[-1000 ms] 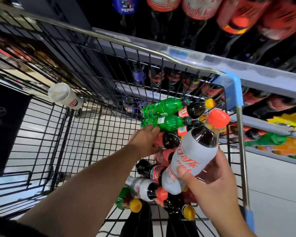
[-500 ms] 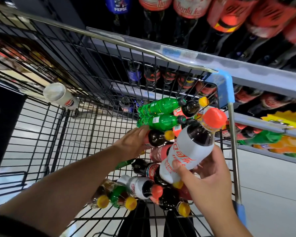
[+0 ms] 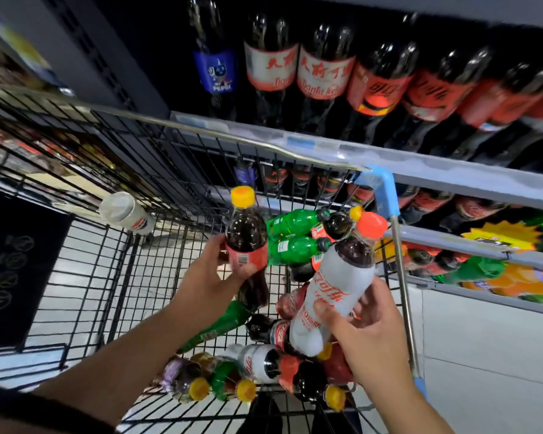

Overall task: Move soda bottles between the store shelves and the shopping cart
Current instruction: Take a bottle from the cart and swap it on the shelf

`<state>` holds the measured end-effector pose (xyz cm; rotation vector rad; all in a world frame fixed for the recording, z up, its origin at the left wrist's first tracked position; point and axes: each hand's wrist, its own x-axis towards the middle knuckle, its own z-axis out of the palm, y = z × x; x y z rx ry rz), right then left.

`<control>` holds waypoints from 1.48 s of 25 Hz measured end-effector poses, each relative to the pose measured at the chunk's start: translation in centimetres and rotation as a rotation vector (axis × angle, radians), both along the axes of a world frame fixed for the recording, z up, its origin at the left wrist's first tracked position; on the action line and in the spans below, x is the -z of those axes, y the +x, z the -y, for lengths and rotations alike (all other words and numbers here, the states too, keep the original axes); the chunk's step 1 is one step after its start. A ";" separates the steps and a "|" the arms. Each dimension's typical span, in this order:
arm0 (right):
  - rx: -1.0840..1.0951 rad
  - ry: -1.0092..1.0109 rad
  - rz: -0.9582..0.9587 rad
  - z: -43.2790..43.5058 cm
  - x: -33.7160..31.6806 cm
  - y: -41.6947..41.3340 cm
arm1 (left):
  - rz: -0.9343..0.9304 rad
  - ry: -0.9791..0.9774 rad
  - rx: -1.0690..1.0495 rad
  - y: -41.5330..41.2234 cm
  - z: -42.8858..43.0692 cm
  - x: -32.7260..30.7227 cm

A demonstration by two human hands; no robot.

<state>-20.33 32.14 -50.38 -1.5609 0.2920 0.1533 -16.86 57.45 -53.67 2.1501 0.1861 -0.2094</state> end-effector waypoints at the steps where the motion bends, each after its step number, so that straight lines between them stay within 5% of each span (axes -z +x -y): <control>1: 0.005 0.002 0.003 0.1 -0.6 0.1 | 0.021 -0.034 -0.014 0.1 -0.2 -1.8; 6: 0.057 0.027 0.045 0.4 -5.1 0.3 | 0.013 -0.413 -0.106 0.5 1.0 -9.5; 12: 0.089 0.089 0.114 1.3 -13.0 -1.0 | -0.235 -0.932 -0.248 -0.8 4.3 -17.2; 17: 0.132 0.150 0.124 4.0 -17.3 -3.0 | -0.106 -0.774 -0.097 -1.7 7.5 -21.0; 23: 0.210 0.134 0.168 9.2 -21.0 -4.4 | -0.025 -0.851 0.047 -2.4 12.4 -24.3; 37: 0.162 0.317 0.200 30.6 -29.7 -2.5 | 0.298 -0.837 -0.043 -2.1 32.2 -33.1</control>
